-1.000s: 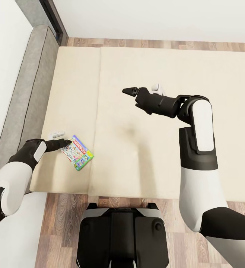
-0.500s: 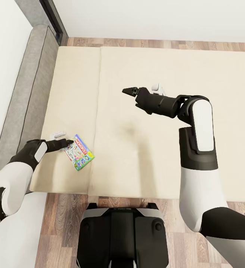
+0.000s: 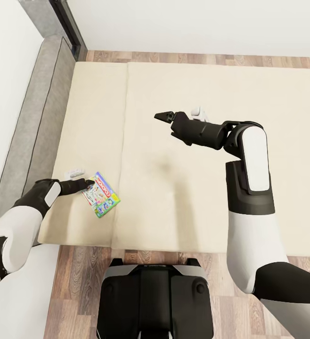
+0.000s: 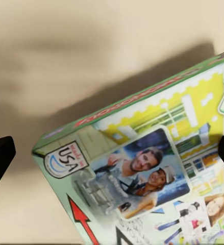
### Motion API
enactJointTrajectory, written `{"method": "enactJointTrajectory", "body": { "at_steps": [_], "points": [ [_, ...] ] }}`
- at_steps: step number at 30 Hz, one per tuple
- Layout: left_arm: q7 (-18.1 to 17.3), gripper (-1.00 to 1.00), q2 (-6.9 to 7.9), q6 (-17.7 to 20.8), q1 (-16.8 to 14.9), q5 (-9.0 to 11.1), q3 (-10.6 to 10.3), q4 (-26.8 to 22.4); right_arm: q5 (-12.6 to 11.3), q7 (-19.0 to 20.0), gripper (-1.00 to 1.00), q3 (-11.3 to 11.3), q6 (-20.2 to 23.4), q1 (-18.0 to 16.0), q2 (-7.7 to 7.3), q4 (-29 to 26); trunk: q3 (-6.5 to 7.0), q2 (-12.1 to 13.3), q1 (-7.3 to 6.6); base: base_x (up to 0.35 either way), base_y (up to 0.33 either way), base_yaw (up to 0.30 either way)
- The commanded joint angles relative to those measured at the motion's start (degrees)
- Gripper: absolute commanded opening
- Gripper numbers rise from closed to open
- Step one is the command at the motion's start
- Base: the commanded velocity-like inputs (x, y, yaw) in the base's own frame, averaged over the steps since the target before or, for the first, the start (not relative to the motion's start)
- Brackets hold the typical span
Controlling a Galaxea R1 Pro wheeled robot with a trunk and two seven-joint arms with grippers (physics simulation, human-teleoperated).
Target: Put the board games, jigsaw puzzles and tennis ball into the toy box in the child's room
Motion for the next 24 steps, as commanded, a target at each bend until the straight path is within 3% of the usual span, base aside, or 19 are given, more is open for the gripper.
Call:
{"method": "enactJointTrajectory", "body": {
  "at_steps": [1,18,24],
  "points": [
    [0.01,1.0,-0.04,0.45,0.02,-0.11,0.01,0.82,-0.49,-0.6,1.0,-0.02,0.11,-0.04,0.02,-0.02,0.01,-0.06,0.06,0.0,0.0,0.0],
    [-0.14,1.0,-0.03,0.44,0.02,-0.11,0.01,0.78,-0.49,-0.6,1.0,-0.02,0.11,-0.04,0.02,0.02,0.25,-0.06,0.06,0.0,-0.029,0.0],
    [-0.2,1.0,-0.03,0.43,0.02,-0.11,0.01,0.78,-0.49,-0.6,1.0,-0.02,0.11,-0.04,0.02,0.02,0.25,-0.06,0.06,0.0,-0.136,0.0]
  ]
}}
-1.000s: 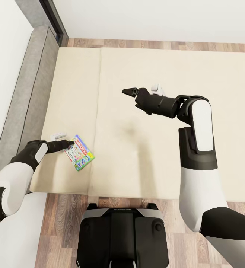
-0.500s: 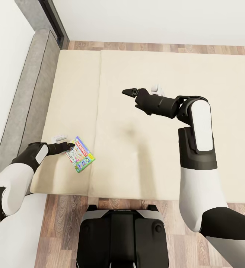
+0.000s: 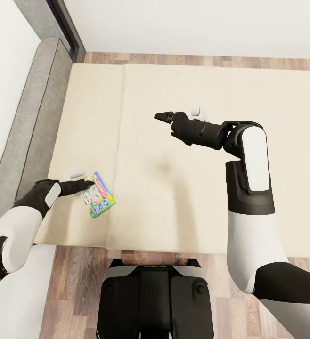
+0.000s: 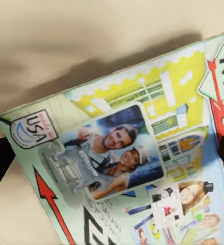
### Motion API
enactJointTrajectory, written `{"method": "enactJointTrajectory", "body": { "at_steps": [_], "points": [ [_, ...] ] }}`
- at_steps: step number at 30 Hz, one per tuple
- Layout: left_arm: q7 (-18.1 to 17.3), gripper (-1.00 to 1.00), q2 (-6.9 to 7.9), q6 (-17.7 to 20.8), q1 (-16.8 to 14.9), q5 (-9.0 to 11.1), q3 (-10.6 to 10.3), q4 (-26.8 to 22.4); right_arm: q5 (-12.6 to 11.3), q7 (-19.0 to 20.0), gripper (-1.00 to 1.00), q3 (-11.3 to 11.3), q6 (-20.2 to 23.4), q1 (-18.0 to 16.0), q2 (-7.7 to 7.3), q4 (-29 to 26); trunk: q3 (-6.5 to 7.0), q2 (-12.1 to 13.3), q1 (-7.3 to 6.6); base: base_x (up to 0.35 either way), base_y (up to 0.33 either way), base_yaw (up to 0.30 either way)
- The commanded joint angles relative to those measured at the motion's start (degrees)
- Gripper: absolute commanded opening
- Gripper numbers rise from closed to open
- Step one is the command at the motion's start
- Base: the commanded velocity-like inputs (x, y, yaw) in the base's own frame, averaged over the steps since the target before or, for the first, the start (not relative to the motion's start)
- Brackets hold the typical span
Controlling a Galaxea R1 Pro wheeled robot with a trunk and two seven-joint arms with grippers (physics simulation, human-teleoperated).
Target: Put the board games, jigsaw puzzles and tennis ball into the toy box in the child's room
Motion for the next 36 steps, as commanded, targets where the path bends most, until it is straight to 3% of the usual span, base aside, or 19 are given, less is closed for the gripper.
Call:
{"method": "enactJointTrajectory", "body": {
  "at_steps": [1,36],
  "points": [
    [-0.11,1.0,-0.08,0.51,0.03,0.49,0.12,0.37,-0.5,-0.6,1.0,-0.02,0.11,-0.04,0.0,-0.03,-0.07,-0.05,0.07,0.0,-0.052,0.0],
    [-0.22,1.0,-0.08,0.47,0.03,0.49,0.12,0.28,-0.5,-0.6,1.0,-0.04,0.11,-0.04,0.02,0.79,-0.07,-0.05,0.07,0.0,-0.076,0.0]
  ]
}}
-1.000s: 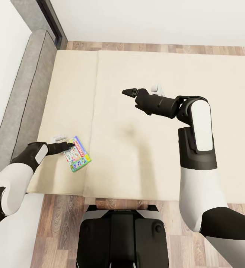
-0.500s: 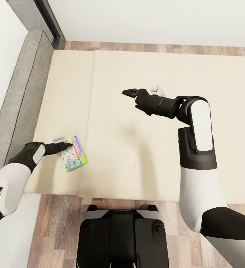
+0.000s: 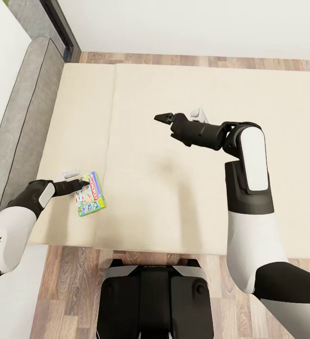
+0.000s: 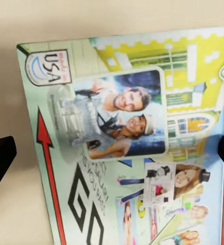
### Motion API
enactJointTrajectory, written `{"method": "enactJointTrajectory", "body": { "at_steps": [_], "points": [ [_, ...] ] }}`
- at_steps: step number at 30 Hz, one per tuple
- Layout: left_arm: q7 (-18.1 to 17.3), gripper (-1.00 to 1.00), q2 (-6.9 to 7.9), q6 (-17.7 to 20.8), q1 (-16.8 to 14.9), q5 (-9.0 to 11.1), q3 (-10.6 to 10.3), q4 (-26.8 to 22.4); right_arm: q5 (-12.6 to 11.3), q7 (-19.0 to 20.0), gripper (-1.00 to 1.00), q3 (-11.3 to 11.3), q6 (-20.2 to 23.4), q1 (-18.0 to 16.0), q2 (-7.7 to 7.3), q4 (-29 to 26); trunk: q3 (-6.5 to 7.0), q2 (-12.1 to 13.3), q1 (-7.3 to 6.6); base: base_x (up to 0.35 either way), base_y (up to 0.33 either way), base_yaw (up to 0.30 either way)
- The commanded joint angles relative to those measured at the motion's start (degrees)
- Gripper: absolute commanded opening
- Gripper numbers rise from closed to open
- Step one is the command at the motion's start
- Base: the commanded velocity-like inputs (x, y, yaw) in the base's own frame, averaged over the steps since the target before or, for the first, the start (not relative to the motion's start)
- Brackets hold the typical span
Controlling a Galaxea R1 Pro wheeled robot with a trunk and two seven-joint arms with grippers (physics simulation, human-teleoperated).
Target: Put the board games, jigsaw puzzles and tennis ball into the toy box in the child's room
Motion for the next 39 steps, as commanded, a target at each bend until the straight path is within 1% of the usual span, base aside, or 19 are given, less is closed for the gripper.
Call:
{"method": "enactJointTrajectory", "body": {
  "at_steps": [1,33,39],
  "points": [
    [-0.09,1.0,-2.17,0.47,0.04,0.25,0.2,0.05,-0.51,-0.6,1.0,-0.03,0.11,-0.04,0.02,-0.01,-0.07,-0.04,0.07,0.0,-0.005,0.0],
    [-0.1,1.0,-2.17,0.47,0.04,0.25,0.2,0.05,-0.51,-0.6,1.0,-0.09,0.03,-0.04,0.02,0.34,-0.07,-0.04,0.07,0.0,0.0,0.0],
    [-0.1,1.0,-2.17,0.47,0.04,0.25,0.25,0.05,-0.51,-0.6,1.0,-0.09,0.02,-0.04,0.02,0.36,0.18,-0.04,0.07,0.0,0.0,0.0]
  ]
}}
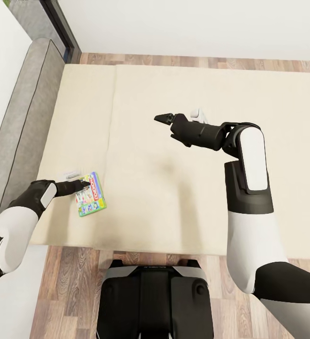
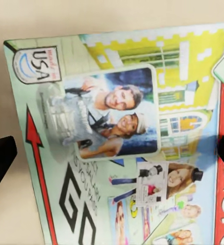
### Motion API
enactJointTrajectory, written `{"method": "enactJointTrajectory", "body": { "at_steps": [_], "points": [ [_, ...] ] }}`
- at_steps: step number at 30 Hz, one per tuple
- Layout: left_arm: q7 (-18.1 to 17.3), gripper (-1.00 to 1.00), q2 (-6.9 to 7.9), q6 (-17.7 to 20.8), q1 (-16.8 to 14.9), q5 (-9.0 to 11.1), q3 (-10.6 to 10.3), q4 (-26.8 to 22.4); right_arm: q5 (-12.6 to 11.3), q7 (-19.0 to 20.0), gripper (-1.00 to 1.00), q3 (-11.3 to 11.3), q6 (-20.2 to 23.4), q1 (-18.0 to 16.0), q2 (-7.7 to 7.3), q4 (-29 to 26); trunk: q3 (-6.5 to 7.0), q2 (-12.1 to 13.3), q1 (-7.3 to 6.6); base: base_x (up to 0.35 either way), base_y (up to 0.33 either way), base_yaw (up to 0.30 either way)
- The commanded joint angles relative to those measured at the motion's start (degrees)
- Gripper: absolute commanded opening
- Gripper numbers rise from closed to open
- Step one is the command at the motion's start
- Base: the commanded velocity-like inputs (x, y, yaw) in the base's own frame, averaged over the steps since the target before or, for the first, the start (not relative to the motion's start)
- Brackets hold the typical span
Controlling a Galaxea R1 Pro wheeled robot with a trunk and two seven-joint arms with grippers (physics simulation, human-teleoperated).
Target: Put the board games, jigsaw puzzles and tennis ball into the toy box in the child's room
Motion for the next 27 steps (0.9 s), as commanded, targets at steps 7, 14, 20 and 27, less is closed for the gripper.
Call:
{"method": "enactJointTrajectory", "body": {
  "at_steps": [7,14,20,27],
  "points": [
    [-0.13,1.0,-1.61,0.55,0.03,0.86,0.34,-0.06,-0.51,-0.6,1.0,-0.02,0.1,-0.04,0.02,-0.03,0.54,-0.05,0.06,0.0,0.0,0.0],
    [-0.13,1.0,-1.54,0.55,0.03,0.86,0.31,-0.06,-0.51,-0.6,1.0,-0.02,0.1,-0.04,0.02,-0.03,0.94,-0.05,0.06,0.0,0.0,0.0],
    [-0.13,1.0,-1.52,0.55,0.03,0.86,0.29,-0.06,-0.51,-0.6,1.0,-0.02,0.1,-0.04,0.02,-0.03,0.99,-0.05,0.06,0.0,0.0,0.0],
    [-0.13,1.0,-1.52,0.55,0.03,0.86,0.29,-0.06,-0.51,-0.6,1.0,-0.02,0.1,-0.04,0.02,-0.03,1.0,-0.05,0.06,0.0,-0.029,0.0]
  ]
}}
